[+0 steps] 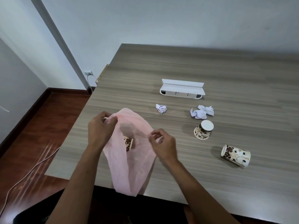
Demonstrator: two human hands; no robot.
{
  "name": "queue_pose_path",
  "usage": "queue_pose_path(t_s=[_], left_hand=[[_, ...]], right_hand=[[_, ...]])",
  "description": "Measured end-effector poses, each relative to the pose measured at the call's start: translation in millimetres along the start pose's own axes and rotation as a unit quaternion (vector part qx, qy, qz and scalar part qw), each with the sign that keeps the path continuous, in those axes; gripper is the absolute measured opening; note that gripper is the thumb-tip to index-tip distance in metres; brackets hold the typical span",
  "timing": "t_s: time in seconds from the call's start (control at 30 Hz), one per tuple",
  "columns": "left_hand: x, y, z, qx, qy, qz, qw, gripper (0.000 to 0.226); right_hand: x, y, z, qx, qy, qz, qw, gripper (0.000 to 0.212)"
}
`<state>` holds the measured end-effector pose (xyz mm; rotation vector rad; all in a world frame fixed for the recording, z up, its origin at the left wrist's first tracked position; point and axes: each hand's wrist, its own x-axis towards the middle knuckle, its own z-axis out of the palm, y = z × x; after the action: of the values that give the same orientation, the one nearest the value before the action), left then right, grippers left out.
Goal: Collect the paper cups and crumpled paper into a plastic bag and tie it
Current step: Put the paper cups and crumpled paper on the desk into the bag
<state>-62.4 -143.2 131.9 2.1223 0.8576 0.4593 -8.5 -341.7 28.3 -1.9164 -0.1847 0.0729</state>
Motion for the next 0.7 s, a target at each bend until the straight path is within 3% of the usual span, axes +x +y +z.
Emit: queue_pose_path(t_s=[0.07, 0.13, 0.4, 0.53, 0.63, 0.7], left_hand=[[9.0, -0.4, 6.7, -0.007, 0.006, -0.009, 1.000, 0.009], [19.5, -0.1, 13.4, -0.018, 0.009, -0.013, 1.000, 0.008], [57.2, 4.9, 39.3, -0.019, 0.002, -0.012, 1.000, 0.009], [60.6, 5.6, 45.3, -0.019, -0.021, 0.003, 1.000, 0.007], [60.9, 2.1, 46.9, -0.024, -0.025, 0.013, 0.999, 0.007], [62.3, -2.0, 48.5, -0.019, -0.030, 0.010, 0.999, 0.008]], right_hand=[[23.6, 3.2, -3.9, -0.025, 0.073, 0.012, 0.997, 0.010], [52.5, 8.9, -2.5, -0.064, 0.087, 0.023, 0.994, 0.014], [150.5, 49.3, 33.3, -0.195, -0.035, 0.045, 0.979, 0.052], [193.9, 63.3, 42.0, -0.289, -0.146, 0.050, 0.945, 0.067], [213.0, 70.5, 45.0, -0.335, -0.186, 0.044, 0.923, 0.063], [212.9, 76.6, 47.2, -0.333, -0.154, 0.048, 0.929, 0.048]])
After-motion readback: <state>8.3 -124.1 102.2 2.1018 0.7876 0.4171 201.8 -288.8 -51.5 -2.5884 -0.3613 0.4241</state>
